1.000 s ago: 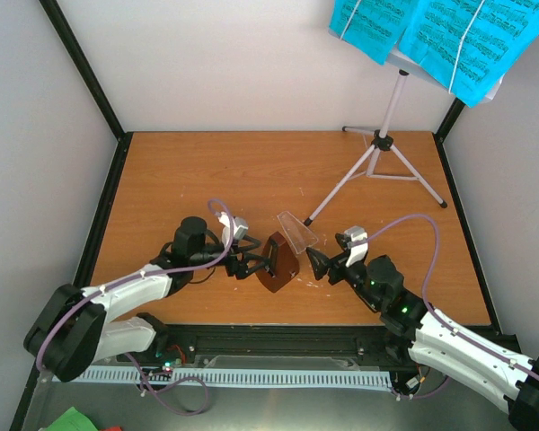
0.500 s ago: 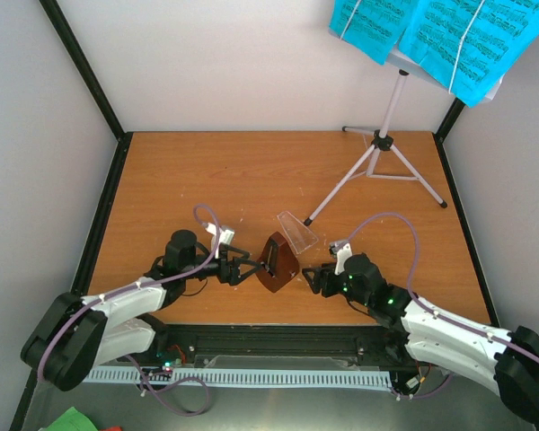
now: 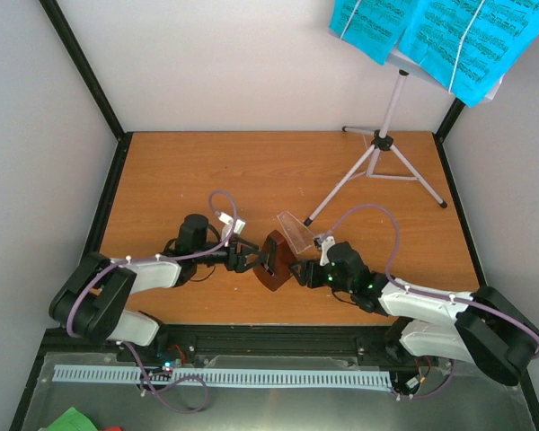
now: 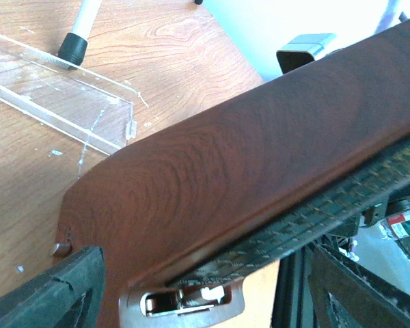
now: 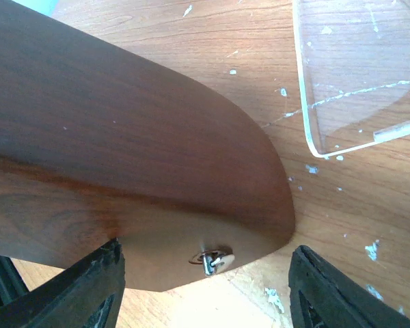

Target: Pack up the instrument practice props

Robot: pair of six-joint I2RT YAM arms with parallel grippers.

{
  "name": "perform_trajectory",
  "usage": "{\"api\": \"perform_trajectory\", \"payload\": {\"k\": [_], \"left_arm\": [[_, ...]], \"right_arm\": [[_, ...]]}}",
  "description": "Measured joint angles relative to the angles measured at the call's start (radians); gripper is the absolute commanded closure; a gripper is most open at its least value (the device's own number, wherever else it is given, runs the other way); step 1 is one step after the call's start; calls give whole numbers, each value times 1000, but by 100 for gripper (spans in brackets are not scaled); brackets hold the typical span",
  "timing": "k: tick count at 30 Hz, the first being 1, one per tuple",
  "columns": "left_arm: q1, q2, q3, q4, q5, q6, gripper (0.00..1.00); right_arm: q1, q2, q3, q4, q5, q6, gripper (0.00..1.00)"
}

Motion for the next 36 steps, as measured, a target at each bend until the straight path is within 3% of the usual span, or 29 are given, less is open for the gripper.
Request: {"api": "perform_trajectory", "payload": {"k": [8,16,22,30,36], "left_arm": [[2,41,27,-31,4,39,19],[9,-88,-59,-43,-101,17,17],[9,-127,-69,-68,-177,6,15],[-7,-100,-69,-41,-146,-23,14],[-52,-22,-58,-35,-56,-41,14]], "right_arm": [[0,118,68,46,-32,-21,35],[-8,276,167,50,-60,-85,33],[-21,352,246,8,-43,-137,21],[-57,263,259,-76,14,-208,17],[-191,159,317,-168,15,-272,25]]}}
